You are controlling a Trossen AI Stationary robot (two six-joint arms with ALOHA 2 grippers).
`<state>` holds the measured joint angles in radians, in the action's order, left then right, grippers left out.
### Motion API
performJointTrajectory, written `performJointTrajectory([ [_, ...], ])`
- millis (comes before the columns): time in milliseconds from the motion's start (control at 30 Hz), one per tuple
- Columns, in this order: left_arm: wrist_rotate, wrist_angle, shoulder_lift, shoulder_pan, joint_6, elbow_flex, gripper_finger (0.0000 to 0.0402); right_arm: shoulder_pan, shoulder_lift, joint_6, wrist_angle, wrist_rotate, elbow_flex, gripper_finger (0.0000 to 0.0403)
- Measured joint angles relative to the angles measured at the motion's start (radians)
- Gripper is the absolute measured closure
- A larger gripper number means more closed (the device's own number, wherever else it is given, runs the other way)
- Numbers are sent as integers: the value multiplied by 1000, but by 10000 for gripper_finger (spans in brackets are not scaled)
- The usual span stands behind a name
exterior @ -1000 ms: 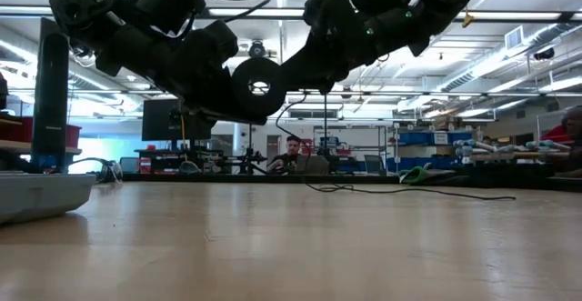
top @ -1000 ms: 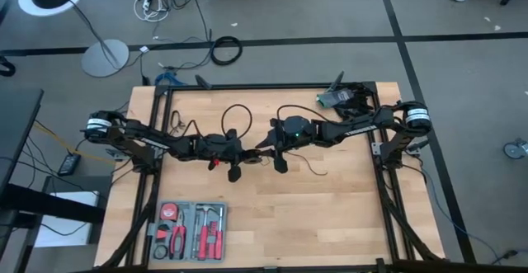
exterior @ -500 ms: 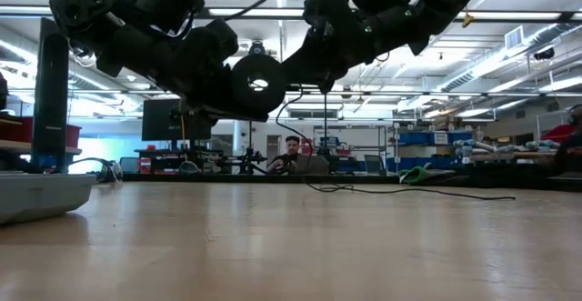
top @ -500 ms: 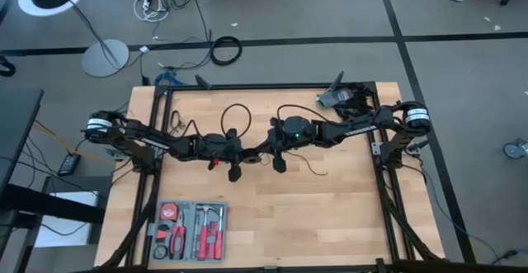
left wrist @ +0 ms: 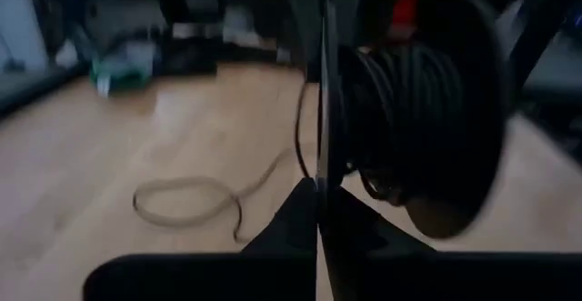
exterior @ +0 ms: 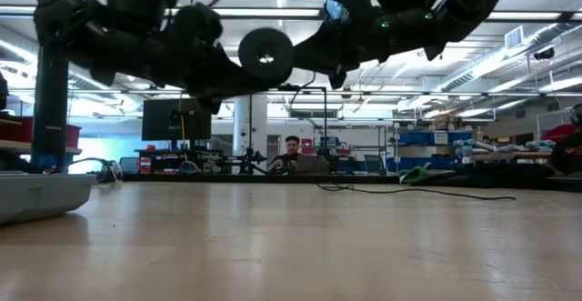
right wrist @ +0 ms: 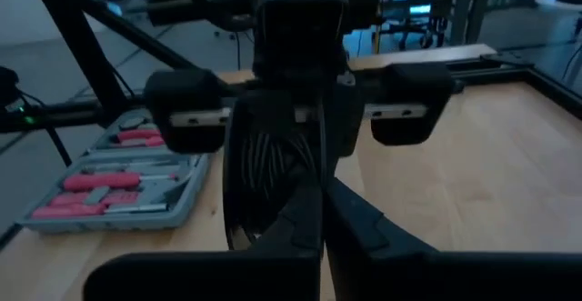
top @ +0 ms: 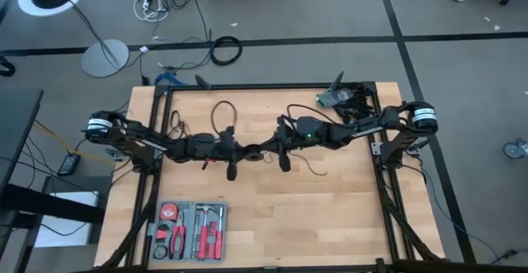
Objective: Coil cords
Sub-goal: Coil the black wire on the spool
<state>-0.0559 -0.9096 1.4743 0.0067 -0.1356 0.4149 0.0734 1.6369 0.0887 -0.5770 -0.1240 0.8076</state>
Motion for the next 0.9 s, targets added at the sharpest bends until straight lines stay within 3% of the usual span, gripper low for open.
performJointTrajectory([
  [133,2,-161,0,6,-27,-63,391,-5,-8,2,-55,5,-29,402],
  [333,4,-255,-2,6,-34,-72,391,-7,0,26,-77,15,-52,403],
  [900,14,-285,-5,6,-59,-62,391,-15,1,-2,-97,-14,-46,403],
])
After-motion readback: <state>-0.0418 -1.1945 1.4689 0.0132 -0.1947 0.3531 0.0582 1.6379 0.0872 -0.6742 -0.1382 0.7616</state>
